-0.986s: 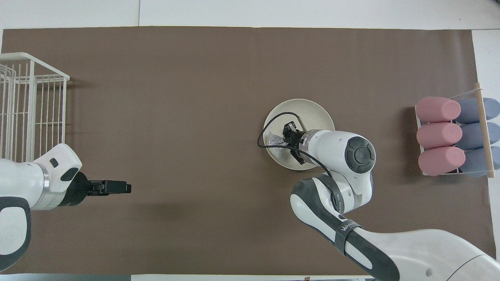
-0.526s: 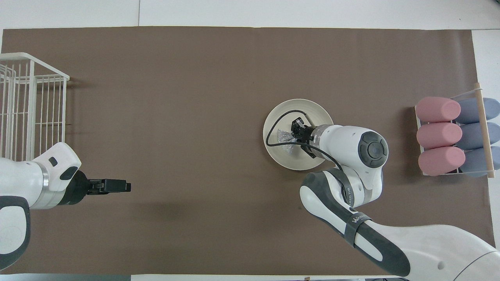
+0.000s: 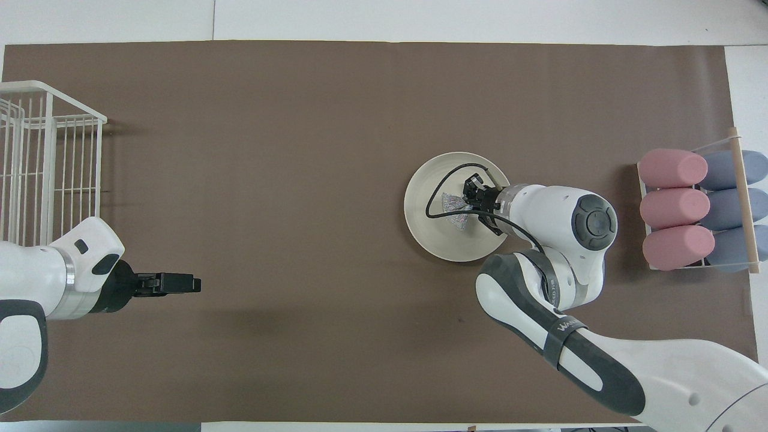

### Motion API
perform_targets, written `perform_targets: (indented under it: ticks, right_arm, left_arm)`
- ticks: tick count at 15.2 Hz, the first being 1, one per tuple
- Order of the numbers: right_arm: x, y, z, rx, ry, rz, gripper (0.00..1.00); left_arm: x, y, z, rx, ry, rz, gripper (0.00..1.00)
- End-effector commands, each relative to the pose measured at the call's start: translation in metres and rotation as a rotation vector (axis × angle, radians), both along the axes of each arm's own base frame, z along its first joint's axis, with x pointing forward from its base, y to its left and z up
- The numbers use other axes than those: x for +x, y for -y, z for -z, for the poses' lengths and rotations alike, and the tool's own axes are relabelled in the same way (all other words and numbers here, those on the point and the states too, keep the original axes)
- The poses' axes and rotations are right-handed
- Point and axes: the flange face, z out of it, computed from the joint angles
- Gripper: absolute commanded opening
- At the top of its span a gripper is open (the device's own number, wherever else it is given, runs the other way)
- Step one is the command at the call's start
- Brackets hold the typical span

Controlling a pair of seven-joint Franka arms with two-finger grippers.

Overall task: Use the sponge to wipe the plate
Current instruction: 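Rub the scrubber around the plate surface with the right gripper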

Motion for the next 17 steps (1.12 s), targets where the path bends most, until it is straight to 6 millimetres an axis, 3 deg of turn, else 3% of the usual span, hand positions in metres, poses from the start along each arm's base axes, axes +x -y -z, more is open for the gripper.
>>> perform_targets:
  ticks: [1,2,4,8,12,14,17]
  right_arm:
    - [-0.020,-0.032,0.033,0.029,-0.094,0.055,0.00]
    - [-0.030,-0.053,0.032,0.038,-0.109,0.071,0.00]
    - [-0.039,-0.072,0.031,0.050,-0.126,0.102,0.00]
    - [-0.038,-0.072,0.031,0.050,-0.127,0.102,0.00]
    - [-0.033,-0.075,0.023,0.061,-0.121,0.118,0.00]
    - [-0.026,-0.080,0.001,0.076,-0.122,0.176,0.00]
    - [-0.019,-0.088,-0.065,0.035,-0.174,0.181,0.00]
  left_arm:
    - [0.006,-0.003,0.000,0.023,0.008,-0.007,1.00]
    - [0.006,-0.003,0.000,0.021,0.008,-0.008,1.00]
    - [0.006,-0.003,-0.001,0.023,0.014,-0.010,1.00]
    - [0.010,-0.002,-0.005,0.021,0.026,-0.009,1.00]
    - [0.031,0.000,-0.016,0.026,0.036,-0.052,1.00]
    - [0.031,0.000,-0.016,0.027,0.032,-0.066,1.00]
    - [0.031,0.000,-0.016,0.027,0.031,-0.070,1.00]
